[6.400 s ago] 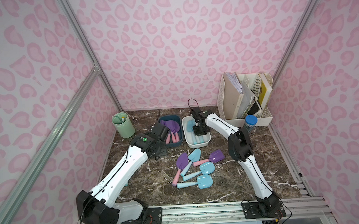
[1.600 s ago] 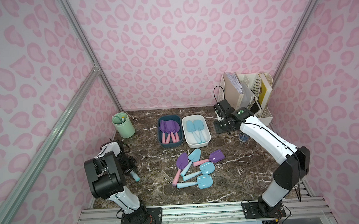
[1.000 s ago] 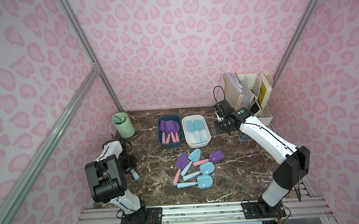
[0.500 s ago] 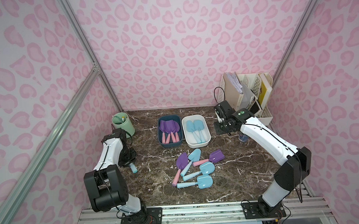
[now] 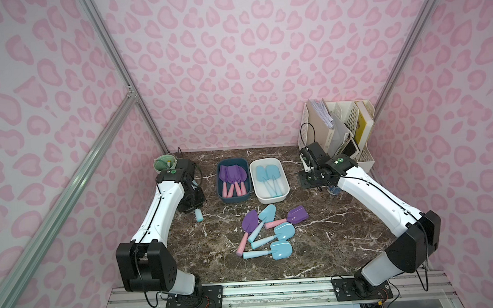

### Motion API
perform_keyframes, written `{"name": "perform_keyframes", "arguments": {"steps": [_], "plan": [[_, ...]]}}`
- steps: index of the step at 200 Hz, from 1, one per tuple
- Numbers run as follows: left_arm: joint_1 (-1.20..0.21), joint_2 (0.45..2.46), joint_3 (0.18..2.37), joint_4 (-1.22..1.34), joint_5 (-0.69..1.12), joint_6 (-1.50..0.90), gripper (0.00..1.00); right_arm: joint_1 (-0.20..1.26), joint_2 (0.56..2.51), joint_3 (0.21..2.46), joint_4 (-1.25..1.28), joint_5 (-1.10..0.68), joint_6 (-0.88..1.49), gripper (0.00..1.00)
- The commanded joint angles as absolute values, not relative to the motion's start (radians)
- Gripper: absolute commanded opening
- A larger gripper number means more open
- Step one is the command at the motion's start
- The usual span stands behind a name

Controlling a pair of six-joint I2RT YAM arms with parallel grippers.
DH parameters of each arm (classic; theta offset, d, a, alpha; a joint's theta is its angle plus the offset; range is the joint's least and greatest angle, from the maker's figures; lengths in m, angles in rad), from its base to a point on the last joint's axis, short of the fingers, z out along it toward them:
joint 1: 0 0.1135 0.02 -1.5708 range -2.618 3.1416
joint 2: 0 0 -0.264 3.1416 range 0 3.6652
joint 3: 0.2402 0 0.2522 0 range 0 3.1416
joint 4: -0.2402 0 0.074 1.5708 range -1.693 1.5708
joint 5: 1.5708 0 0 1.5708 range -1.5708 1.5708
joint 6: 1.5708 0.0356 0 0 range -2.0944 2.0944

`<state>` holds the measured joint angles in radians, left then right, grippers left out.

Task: Sort the small shovels by color and place them into the storage box
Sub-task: Place the shovel in the storage box.

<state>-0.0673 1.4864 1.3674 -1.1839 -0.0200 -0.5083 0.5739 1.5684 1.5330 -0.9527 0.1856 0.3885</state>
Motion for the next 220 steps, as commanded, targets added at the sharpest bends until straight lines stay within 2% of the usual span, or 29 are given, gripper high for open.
{"name": "perform_keyframes", "arguments": {"steps": [1, 62, 113, 175, 220], "plan": [[-0.139, 1.514, 1.411, -1.209, -0.029, -0.581, 0.04, 0.565, 1.546, 1.521, -0.934, 0.178, 0.39, 0.33], [-0.378, 1.689, 1.642, -1.205, -0.026, -0.685, 0.03, 0.527, 1.473, 1.477, -0.933, 0.164, 0.386, 0.33], [-0.525, 1.872, 1.893, -1.192, 0.001, -0.749, 0.03, 0.499, 1.417, 1.444, -0.942, 0.165, 0.382, 0.33], [-0.581, 2.125, 2.23, -1.183, 0.038, -0.781, 0.03, 0.482, 1.329, 1.387, -0.897, 0.167, 0.388, 0.33], [-0.581, 2.284, 2.343, -1.123, 0.054, -0.763, 0.03, 0.481, 1.312, 1.37, -0.896, 0.161, 0.394, 0.33]]}}
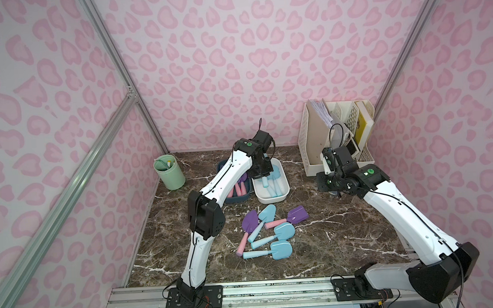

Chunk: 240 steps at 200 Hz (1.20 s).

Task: Sort the small shovels by color and place them into the storage box
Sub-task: Place the shovel in the storage box.

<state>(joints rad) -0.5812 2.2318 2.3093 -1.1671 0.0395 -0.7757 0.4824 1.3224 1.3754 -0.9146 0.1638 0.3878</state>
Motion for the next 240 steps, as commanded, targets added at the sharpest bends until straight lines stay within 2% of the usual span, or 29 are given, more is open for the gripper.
{"name": "perform_keyframes", "arguments": {"steps": [1, 40, 90, 240], "plan": [[-0.581, 2.287, 2.344, -1.121, 0.053, -0.764, 0.03, 0.481, 1.312, 1.37, -0.896, 0.161, 0.393, 0.33], [-0.578, 2.403, 2.451, -1.153, 0.018, -0.746, 0.03, 0.481, 1.31, 1.37, -0.896, 0.161, 0.392, 0.33], [-0.572, 2.49, 2.459, -1.158, -0.012, -0.733, 0.03, 0.481, 1.314, 1.37, -0.893, 0.16, 0.391, 0.33], [-0.572, 2.543, 2.457, -1.233, -0.057, -0.716, 0.04, 0.48, 1.314, 1.32, -0.879, 0.153, 0.393, 0.34]]}}
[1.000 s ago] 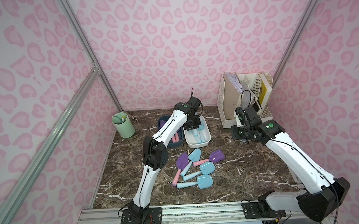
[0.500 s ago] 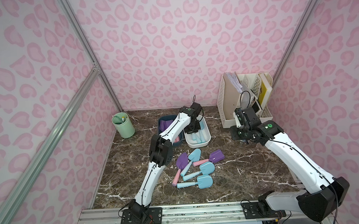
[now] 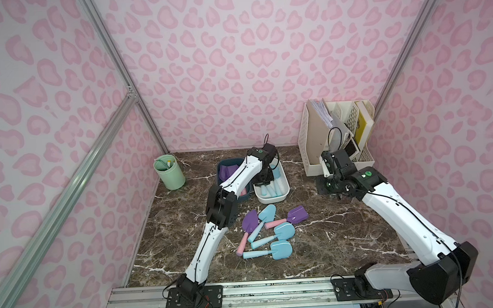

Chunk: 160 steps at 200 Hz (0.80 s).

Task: Sort the small shovels by color and place them into the storage box
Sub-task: Place the shovel in the storage box.

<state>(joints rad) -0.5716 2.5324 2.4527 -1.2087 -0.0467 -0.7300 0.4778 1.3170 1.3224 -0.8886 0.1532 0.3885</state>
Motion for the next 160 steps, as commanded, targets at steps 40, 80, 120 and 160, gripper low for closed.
{"name": "perform_keyframes", "arguments": {"steps": [40, 80, 120, 160], "plan": [[-0.571, 2.56, 2.457, -1.232, -0.042, -0.718, 0.06, 0.479, 1.316, 1.319, -0.877, 0.153, 0.392, 0.34], [-0.568, 2.576, 2.457, -1.234, -0.028, -0.719, 0.07, 0.479, 1.319, 1.317, -0.876, 0.152, 0.39, 0.34], [-0.568, 2.577, 2.458, -1.234, -0.023, -0.718, 0.13, 0.478, 1.322, 1.31, -0.872, 0.15, 0.39, 0.35], [-0.566, 2.577, 2.457, -1.238, -0.024, -0.714, 0.19, 0.476, 1.324, 1.305, -0.867, 0.145, 0.389, 0.35]]}}
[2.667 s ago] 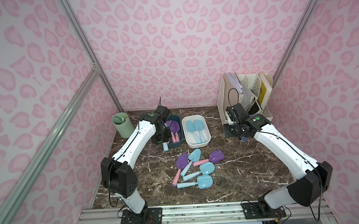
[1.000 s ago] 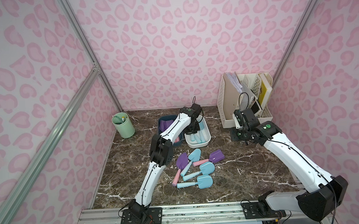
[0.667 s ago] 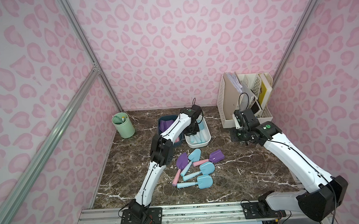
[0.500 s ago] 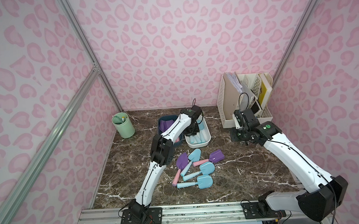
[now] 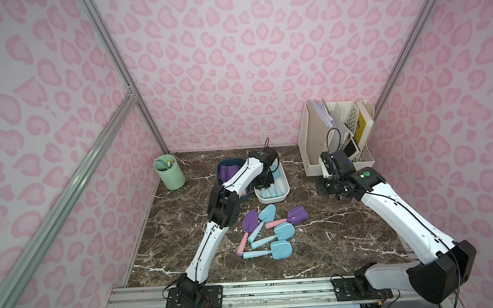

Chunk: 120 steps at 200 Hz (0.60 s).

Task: Sort the small shovels by color and place them into the storage box
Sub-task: Place the shovel in the storage box.

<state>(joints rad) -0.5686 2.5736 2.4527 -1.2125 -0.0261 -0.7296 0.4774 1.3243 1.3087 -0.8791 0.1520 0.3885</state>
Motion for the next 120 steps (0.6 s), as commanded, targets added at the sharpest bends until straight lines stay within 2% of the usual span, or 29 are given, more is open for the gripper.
{"name": "perform_keyframes", "arguments": {"steps": [1, 120], "plan": [[-0.566, 2.577, 2.458, -1.238, -0.022, -0.714, 0.19, 0.476, 1.324, 1.305, -0.867, 0.146, 0.39, 0.35], [-0.563, 2.556, 2.458, -1.239, -0.022, -0.711, 0.32, 0.474, 1.323, 1.306, -0.868, 0.143, 0.386, 0.37]]}}
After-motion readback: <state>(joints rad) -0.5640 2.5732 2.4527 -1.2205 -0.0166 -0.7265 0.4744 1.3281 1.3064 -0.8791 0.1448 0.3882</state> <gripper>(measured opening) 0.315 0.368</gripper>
